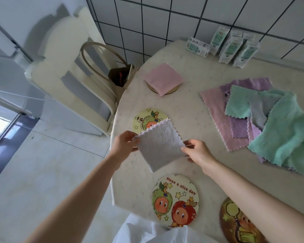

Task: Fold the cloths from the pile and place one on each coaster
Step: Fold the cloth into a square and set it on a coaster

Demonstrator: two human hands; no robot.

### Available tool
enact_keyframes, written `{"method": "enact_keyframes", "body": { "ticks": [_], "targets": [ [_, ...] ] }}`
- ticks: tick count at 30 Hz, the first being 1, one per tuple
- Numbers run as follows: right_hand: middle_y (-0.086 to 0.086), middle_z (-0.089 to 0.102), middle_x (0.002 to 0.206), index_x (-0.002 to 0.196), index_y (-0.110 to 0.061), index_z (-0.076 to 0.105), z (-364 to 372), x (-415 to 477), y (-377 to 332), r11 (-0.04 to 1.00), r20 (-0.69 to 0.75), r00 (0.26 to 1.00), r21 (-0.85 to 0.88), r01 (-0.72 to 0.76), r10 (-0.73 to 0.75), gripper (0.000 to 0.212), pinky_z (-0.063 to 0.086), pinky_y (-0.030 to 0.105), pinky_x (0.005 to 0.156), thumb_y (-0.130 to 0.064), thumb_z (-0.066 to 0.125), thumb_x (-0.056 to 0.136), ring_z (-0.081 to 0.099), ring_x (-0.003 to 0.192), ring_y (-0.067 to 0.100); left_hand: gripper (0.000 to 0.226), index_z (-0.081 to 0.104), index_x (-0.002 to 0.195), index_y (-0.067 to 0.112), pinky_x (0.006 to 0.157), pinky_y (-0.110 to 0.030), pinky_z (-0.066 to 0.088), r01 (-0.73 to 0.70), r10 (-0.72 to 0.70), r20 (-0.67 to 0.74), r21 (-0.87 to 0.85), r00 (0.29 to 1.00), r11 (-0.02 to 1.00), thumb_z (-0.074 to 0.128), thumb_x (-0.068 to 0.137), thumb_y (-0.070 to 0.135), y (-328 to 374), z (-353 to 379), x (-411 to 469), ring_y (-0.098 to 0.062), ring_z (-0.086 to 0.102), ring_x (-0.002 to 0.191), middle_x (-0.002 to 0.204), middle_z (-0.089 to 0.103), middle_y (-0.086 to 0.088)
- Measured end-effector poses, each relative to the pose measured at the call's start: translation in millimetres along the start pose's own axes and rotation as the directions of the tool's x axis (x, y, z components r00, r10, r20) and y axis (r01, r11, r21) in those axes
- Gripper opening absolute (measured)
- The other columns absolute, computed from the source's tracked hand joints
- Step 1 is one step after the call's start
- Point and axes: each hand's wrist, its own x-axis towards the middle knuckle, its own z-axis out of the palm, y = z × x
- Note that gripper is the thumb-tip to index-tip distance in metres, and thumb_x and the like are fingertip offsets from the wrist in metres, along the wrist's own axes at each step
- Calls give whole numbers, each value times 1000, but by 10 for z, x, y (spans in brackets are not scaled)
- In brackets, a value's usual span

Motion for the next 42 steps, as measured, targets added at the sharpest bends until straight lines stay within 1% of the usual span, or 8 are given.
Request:
{"method": "enact_keyframes", "body": {
  "ticks": [7,11,14,18,24,30,38,42],
  "targets": [
    [8,67,93,89,-15,64,187,559,-551,988,-88,996,156,-4,18,8,60,40,68,-9,65,84,66,75,23,15,61,103,5,68,-30,58,-41,31,-142,-68,989,997,63,89,11,395,-131,572,-24,68,85,97,68,-10],
    [7,67,91,81,-19,61,314,794,-597,995,-137,990,93,-28,41,9,59,43,74,-12,67,82,68,82,27,18,62,102,6,74,-37,59,38,-29,-182,45,983,998,67,87,15,287,-164,888,-27,69,84,99,68,-13],
    [8,69,93,78,-21,61,377,877,-538,999,-158,986,12,-43,44,9,57,42,79,-16,68,81,67,85,28,15,65,94,12,77,-41,59,52,-9,-231,182,973,982,70,83,21,220,-170,972,-26,70,77,82,71,-6],
    [8,71,93,75,-23,61,399,918,-481,998,-169,985,-41,-40,32,9,56,40,82,-21,68,81,68,84,28,16,66,95,13,65,-28,52,45,54,-274,343,960,938,68,83,22,228,-144,968,-20,67,76,77,71,-4],
    [7,70,98,96,-12,67,260,881,-368,977,-124,991,-210,24,-51,14,52,32,84,-13,65,82,64,94,25,21,62,105,13,77,-35,50,-61,267,-216,660,939,749,63,87,24,249,-107,938,-24,58,92,103,63,-3],
    [7,70,99,100,-12,67,-115,781,-119,941,-100,989,-330,73,-112,22,46,24,79,-5,54,83,63,98,24,25,59,113,16,69,-37,52,-123,449,-174,820,876,559,60,88,20,334,7,794,-26,54,105,115,58,-4],
    [6,69,100,94,-12,66,-937,575,564,915,-88,981,-381,129,-174,18,41,21,77,-6,54,82,63,98,24,23,63,110,12,81,-36,49,-244,505,-89,795,859,556,61,87,14,429,950,318,-24,56,104,111,62,-4],
    [7,69,102,99,-13,66,-1440,410,1015,866,-64,970,-467,180,-236,18,42,24,78,-11,56,84,62,99,27,23,64,109,14,78,-35,50,-281,500,-27,800,866,531,58,87,14,295,1665,-19,-25,55,103,108,62,-3]
  ]
}}
